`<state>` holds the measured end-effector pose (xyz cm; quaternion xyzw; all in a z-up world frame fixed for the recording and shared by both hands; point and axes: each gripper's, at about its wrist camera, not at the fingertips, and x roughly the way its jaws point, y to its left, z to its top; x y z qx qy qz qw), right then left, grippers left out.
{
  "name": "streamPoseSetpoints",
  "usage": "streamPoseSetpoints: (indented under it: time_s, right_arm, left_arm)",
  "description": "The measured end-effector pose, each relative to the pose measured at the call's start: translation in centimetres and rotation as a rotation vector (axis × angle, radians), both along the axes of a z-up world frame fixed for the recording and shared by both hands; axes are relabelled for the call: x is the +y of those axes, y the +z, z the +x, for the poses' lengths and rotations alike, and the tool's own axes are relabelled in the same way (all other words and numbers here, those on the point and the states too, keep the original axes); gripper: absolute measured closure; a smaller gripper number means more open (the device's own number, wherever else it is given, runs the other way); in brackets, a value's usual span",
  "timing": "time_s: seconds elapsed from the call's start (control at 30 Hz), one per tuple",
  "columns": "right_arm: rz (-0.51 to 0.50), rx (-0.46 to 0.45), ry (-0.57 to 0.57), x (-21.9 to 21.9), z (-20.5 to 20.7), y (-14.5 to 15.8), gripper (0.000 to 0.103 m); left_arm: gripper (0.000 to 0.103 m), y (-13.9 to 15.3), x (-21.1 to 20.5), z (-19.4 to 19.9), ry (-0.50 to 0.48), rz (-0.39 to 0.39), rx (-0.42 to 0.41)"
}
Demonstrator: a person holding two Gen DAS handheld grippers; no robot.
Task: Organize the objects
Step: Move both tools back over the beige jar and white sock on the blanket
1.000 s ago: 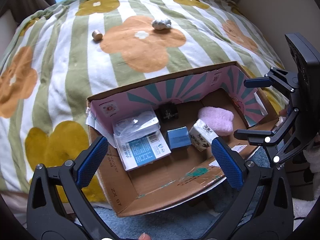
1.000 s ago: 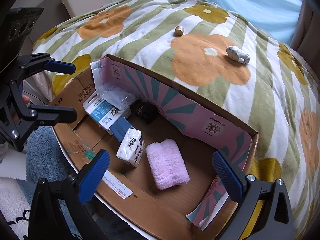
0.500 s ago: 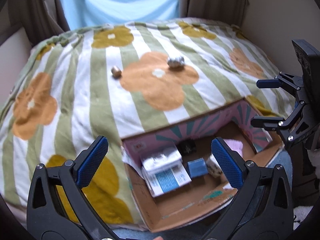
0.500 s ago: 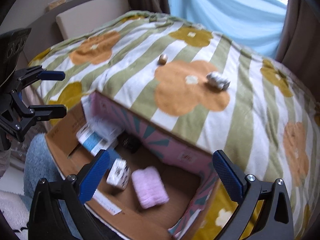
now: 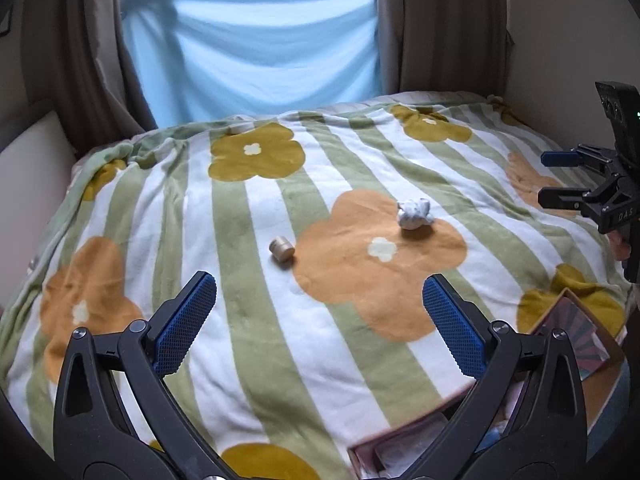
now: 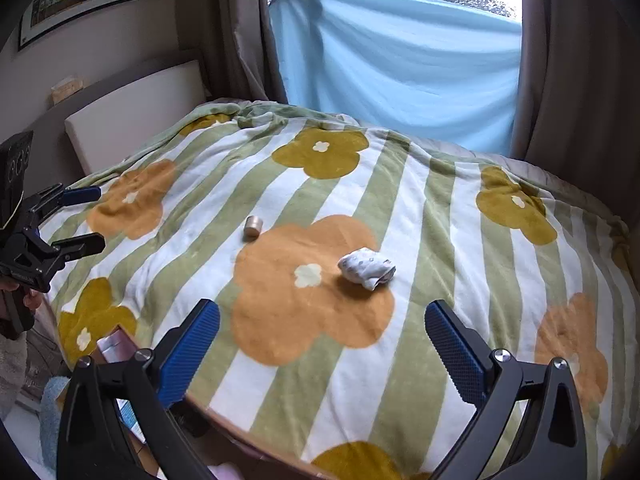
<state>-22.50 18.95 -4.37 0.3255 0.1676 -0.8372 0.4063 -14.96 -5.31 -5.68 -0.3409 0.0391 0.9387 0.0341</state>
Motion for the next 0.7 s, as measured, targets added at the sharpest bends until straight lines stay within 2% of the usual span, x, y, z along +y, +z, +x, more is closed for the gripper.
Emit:
streamPoseSetpoints:
  time_s: [0.17,0.4,0.6,0.7]
  right_arm:
    - [-0.014,0.033,-0.035,-1.2,-5.5,-2.9,0.001]
    - [0.008,0.000,-0.033,-3.5,-10.5,-8.3,0.001]
    - [0.035,-0.043,-0.016,-6.4,-12.9,-11.9,0.001]
    - [0.043,-0.061,-0.024,-7.6,-13.7,-13.1,0.001]
  left_arm:
    - [0.000,-4.3,-1.6,-5.4,-0.001,0.009,-0.014]
    - [0.003,-11.0,-3.5,-11.9,0.011,0.059,-0.074]
    - [0.007,-14.0,-4.9,-15.8,0.036,0.125,-0.108]
    - [0.011,-14.9,-5.0,-17.4,0.041,0.110,-0.120]
